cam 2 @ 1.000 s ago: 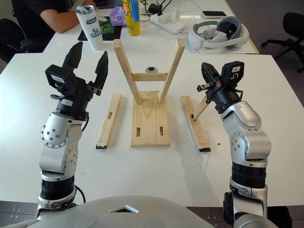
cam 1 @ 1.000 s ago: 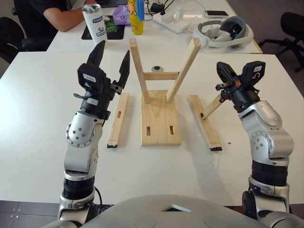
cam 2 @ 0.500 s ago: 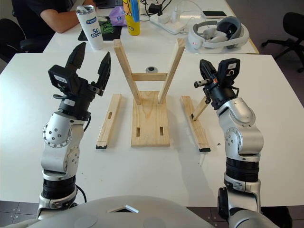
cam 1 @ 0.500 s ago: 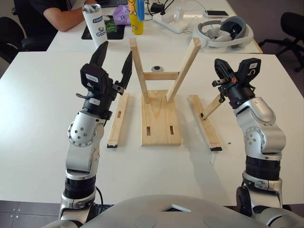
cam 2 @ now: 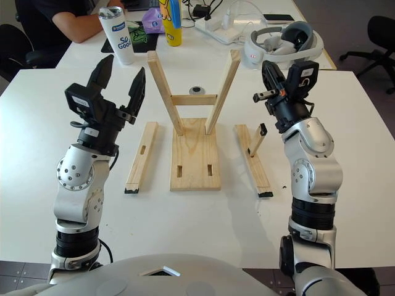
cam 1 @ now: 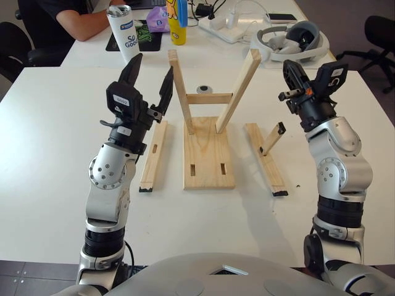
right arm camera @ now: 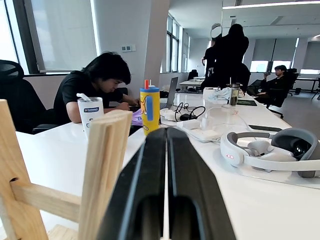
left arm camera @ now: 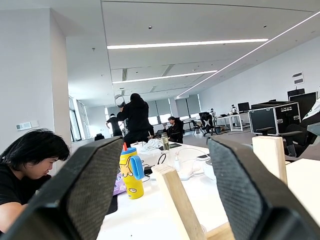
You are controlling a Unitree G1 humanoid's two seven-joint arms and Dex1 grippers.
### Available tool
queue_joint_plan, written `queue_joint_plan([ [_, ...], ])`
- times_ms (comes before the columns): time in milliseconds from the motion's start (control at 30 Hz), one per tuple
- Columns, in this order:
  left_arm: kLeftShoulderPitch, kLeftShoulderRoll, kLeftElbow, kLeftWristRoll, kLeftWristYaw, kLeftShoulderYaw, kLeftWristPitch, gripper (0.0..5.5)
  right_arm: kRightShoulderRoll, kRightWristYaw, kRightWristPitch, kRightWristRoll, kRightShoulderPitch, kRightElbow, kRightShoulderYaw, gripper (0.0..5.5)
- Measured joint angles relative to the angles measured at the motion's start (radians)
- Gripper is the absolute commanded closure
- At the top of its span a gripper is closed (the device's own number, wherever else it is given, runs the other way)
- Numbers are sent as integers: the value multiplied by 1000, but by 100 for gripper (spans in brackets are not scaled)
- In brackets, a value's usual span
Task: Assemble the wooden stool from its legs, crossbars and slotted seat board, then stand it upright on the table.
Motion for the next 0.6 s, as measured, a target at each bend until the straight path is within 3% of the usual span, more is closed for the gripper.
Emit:
queue_joint_plan([
  [233, 0, 0, 0, 0, -3, 0, 4, 241, 1, 2, -28, -24, -1, -20, 10, 548],
  [367, -1, 1, 0, -3, -2, 8, 9, 241, -37, 10, 110, -79, 96, 12, 111, 548],
  [600, -5, 1, -4, -17, -2, 13, 9, 241, -50, -19, 165, -101, 77, -9, 116, 548],
])
